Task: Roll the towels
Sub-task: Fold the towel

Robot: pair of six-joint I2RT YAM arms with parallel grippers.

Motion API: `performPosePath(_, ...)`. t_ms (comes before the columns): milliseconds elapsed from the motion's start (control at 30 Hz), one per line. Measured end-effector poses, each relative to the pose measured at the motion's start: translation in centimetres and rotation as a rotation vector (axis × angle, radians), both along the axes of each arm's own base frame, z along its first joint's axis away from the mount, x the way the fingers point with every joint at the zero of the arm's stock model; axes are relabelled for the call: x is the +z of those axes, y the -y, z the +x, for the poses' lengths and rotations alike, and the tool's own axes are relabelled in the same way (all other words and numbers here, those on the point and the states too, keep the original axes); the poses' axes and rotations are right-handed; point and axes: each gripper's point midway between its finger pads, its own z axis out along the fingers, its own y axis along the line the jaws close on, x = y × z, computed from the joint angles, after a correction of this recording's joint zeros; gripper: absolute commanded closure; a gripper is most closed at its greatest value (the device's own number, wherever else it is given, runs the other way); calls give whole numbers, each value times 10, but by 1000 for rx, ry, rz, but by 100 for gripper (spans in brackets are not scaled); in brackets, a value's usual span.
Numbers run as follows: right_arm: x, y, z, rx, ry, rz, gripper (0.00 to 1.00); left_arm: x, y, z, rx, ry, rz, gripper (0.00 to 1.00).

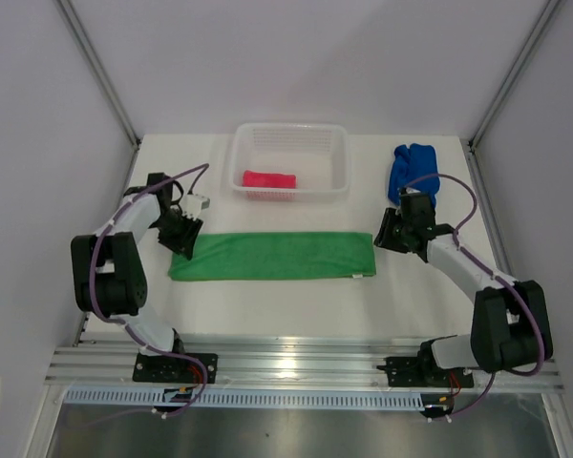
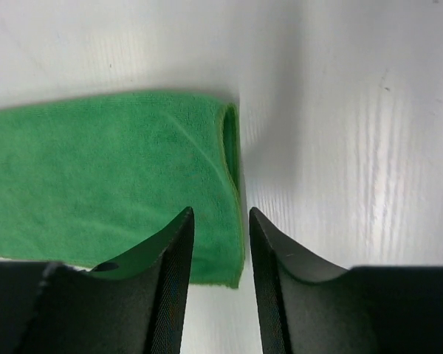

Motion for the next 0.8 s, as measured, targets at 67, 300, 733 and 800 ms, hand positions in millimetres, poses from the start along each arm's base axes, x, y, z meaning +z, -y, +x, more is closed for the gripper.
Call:
performPosePath(67, -10, -4, 9, 17, -23, 19, 60, 10, 0, 7, 10, 41, -6, 54)
performPosePath(300, -55, -12, 21, 75, -141, 57, 59, 14, -13, 9, 57, 64, -8, 54)
performPosePath(733, -60, -24, 43, 72, -81, 168, 62, 11, -16, 4, 67, 61, -8, 53)
performPosePath(800, -60, -26, 46, 66, -76, 185, 62, 11, -16, 4, 67, 61, -8, 53)
